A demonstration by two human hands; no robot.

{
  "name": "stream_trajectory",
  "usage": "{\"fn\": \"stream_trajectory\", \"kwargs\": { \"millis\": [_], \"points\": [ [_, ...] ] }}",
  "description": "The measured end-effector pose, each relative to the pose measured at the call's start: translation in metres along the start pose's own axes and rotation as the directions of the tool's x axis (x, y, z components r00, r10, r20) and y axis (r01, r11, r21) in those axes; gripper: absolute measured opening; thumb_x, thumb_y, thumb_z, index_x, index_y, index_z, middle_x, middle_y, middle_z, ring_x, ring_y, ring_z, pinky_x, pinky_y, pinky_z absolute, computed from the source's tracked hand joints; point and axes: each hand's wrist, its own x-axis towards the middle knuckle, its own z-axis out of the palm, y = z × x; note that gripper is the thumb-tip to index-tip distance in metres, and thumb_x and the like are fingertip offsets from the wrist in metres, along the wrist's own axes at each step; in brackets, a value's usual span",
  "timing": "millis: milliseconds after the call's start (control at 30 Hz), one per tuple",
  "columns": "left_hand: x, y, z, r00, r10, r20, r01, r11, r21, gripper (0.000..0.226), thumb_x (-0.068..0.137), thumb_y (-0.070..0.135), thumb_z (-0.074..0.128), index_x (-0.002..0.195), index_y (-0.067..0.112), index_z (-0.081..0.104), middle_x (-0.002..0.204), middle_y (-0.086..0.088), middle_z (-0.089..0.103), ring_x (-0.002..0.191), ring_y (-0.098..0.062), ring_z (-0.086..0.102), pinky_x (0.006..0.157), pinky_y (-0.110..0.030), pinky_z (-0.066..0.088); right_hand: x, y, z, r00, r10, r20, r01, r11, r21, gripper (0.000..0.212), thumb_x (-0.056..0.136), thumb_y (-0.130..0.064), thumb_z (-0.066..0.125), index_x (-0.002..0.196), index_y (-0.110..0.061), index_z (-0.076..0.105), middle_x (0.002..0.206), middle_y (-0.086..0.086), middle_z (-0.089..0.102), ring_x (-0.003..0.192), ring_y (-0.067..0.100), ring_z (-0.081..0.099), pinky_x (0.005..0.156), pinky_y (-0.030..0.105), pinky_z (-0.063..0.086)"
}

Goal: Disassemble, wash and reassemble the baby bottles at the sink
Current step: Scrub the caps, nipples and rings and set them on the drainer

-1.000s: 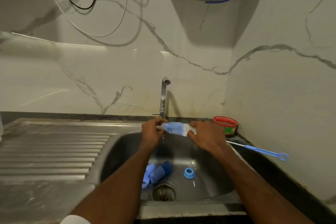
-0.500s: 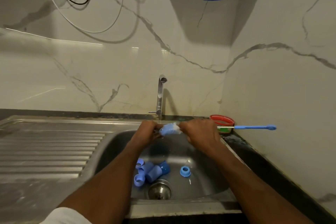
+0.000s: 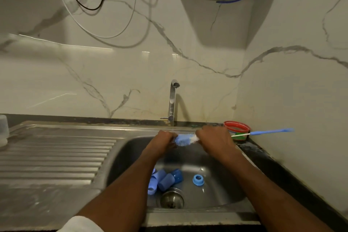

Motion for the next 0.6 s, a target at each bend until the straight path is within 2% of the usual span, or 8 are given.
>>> {"fn": "stream_trajectory", "kwargs": {
  "millis": [67, 133, 233, 300, 333, 433, 467, 600],
  "points": [
    [0.0, -0.003, -0.002, 0.999, 0.007, -0.04, -0.004, 0.997, 0.081, 0.027, 0.094, 0.026, 0.07, 0.119, 0.017, 0.07, 0.115, -0.005, 0.071, 0.107, -0.019, 0.066, 0.098, -0.035, 0.051, 0.0, -0.008, 0.002, 0.998, 0.011, 0.06, -0.013, 0.999, 0.038, 0.023, 0.095, -0.034, 0.062, 0.115, -0.024, 0.067, 0.106, 0.003, 0.07, 0.095, 0.021, 0.067, 0.075, 0.032, 0.046],
    [-0.001, -0.002, -0.003, 0.994, 0.05, -0.102, -0.037, 0.991, 0.131, 0.024, 0.094, 0.028, 0.07, 0.117, 0.019, 0.071, 0.111, -0.003, 0.073, 0.102, -0.016, 0.067, 0.096, -0.033, 0.052, 0.0, -0.015, 0.003, 0.956, 0.156, 0.247, -0.241, 0.9, 0.364, 0.022, 0.096, -0.039, 0.061, 0.105, -0.021, 0.069, 0.089, -0.001, 0.068, 0.079, 0.015, 0.065, 0.071, 0.028, 0.05],
    [-0.001, 0.002, -0.005, 0.961, 0.161, -0.227, -0.127, 0.98, 0.157, 0.026, 0.093, 0.021, 0.071, 0.118, 0.016, 0.071, 0.109, -0.006, 0.075, 0.099, -0.018, 0.071, 0.094, -0.032, 0.054, 0.003, -0.003, -0.01, 0.655, 0.08, 0.752, -0.755, 0.123, 0.644, 0.022, 0.098, -0.031, 0.064, 0.099, -0.01, 0.07, 0.06, -0.005, 0.056, 0.044, 0.005, 0.041, 0.041, 0.017, 0.035],
    [0.002, 0.005, -0.005, 0.933, 0.218, -0.285, -0.169, 0.968, 0.188, 0.031, 0.089, 0.015, 0.075, 0.12, 0.013, 0.071, 0.109, -0.009, 0.076, 0.098, -0.021, 0.073, 0.091, -0.031, 0.054, -0.003, 0.006, -0.009, 0.606, -0.01, 0.796, -0.794, -0.078, 0.603, 0.025, 0.097, -0.031, 0.065, 0.105, -0.008, 0.072, 0.059, -0.006, 0.057, 0.042, 0.005, 0.04, 0.038, 0.017, 0.027],
    [0.003, 0.007, -0.004, 0.934, 0.219, -0.281, -0.169, 0.967, 0.193, 0.032, 0.089, 0.016, 0.074, 0.122, 0.014, 0.07, 0.111, -0.009, 0.075, 0.1, -0.021, 0.072, 0.092, -0.031, 0.053, -0.004, 0.008, -0.005, 0.638, 0.025, 0.769, -0.769, -0.008, 0.639, 0.028, 0.097, -0.033, 0.065, 0.109, -0.009, 0.07, 0.065, -0.006, 0.065, 0.046, 0.006, 0.05, 0.041, 0.018, 0.032],
    [0.003, 0.009, 0.005, 0.979, 0.09, -0.182, -0.063, 0.987, 0.15, 0.028, 0.094, 0.024, 0.07, 0.121, 0.016, 0.068, 0.116, -0.007, 0.072, 0.107, -0.019, 0.067, 0.097, -0.031, 0.051, -0.005, 0.003, 0.01, 0.901, 0.208, 0.38, -0.405, 0.72, 0.564, 0.041, 0.092, -0.051, 0.066, 0.119, -0.021, 0.064, 0.102, -0.002, 0.074, 0.084, 0.013, 0.064, 0.067, 0.027, 0.046],
    [0.003, 0.008, 0.007, 0.99, 0.033, -0.135, -0.016, 0.992, 0.123, 0.026, 0.095, 0.026, 0.069, 0.119, 0.016, 0.068, 0.116, -0.007, 0.071, 0.107, -0.019, 0.066, 0.097, -0.033, 0.052, -0.005, 0.002, 0.013, 0.954, 0.181, 0.239, -0.276, 0.839, 0.468, 0.051, 0.087, -0.058, 0.068, 0.126, -0.026, 0.06, 0.115, -0.003, 0.07, 0.094, 0.014, 0.062, 0.076, 0.03, 0.047],
    [-0.001, -0.003, 0.004, 0.995, -0.09, -0.042, 0.093, 0.993, 0.074, 0.029, 0.095, 0.024, 0.068, 0.123, 0.014, 0.067, 0.119, -0.007, 0.068, 0.11, -0.023, 0.065, 0.101, -0.04, 0.051, 0.0, -0.001, 0.005, 0.997, -0.074, -0.009, 0.075, 0.982, 0.172, 0.055, 0.09, -0.053, 0.066, 0.138, -0.035, 0.045, 0.132, -0.001, 0.059, 0.111, 0.022, 0.06, 0.08, 0.035, 0.049]
  ]
}}
